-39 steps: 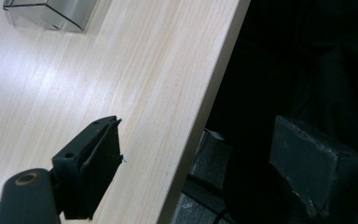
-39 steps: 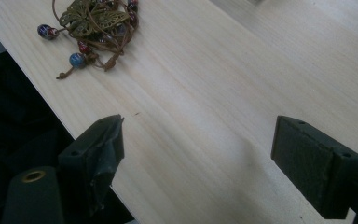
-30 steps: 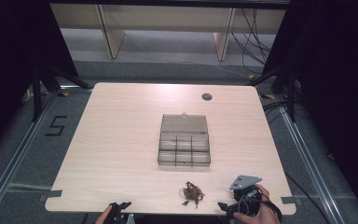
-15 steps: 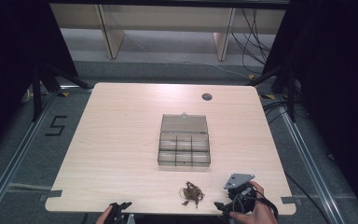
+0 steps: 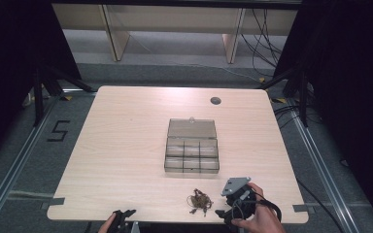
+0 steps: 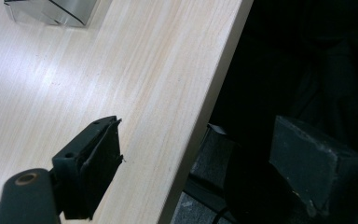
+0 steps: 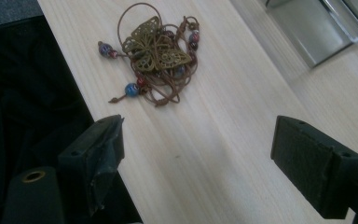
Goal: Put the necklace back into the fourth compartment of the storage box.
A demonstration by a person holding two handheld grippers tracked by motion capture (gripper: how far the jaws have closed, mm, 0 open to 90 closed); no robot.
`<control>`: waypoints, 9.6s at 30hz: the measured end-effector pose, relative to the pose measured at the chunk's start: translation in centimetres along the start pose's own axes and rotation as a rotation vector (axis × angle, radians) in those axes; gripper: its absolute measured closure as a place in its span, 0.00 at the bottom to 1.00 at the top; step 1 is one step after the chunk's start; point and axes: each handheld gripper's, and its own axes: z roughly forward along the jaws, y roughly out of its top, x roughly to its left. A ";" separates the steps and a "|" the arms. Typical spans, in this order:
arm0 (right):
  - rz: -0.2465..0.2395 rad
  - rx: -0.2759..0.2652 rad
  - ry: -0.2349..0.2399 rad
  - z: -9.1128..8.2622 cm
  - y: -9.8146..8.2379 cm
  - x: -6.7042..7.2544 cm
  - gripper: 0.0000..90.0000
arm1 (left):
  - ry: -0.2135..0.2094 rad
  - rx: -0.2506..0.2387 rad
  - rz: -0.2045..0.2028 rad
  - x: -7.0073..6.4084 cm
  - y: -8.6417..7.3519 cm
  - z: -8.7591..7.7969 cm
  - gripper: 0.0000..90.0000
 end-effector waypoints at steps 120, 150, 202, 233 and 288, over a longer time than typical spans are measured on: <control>-0.171 0.186 0.169 0.4 15.8 -2.2 0.86 | 0.000 -0.005 -0.012 0.1 -0.3 0.0 0.17; -0.125 0.249 0.144 4.8 20.6 -5.5 0.86 | 0.017 -0.007 0.002 0.2 -0.3 -0.2 0.17; -0.014 0.260 0.174 8.7 21.0 -6.5 0.72 | 0.008 -0.013 -0.011 0.1 -0.3 -0.3 0.17; 0.014 0.112 0.161 3.6 16.8 -6.9 0.54 | 0.005 -0.006 -0.014 0.1 -0.5 -0.1 0.17; 0.059 -0.035 0.153 -0.2 8.9 -4.5 0.31 | 0.016 0.003 -0.005 0.2 -0.5 0.0 0.17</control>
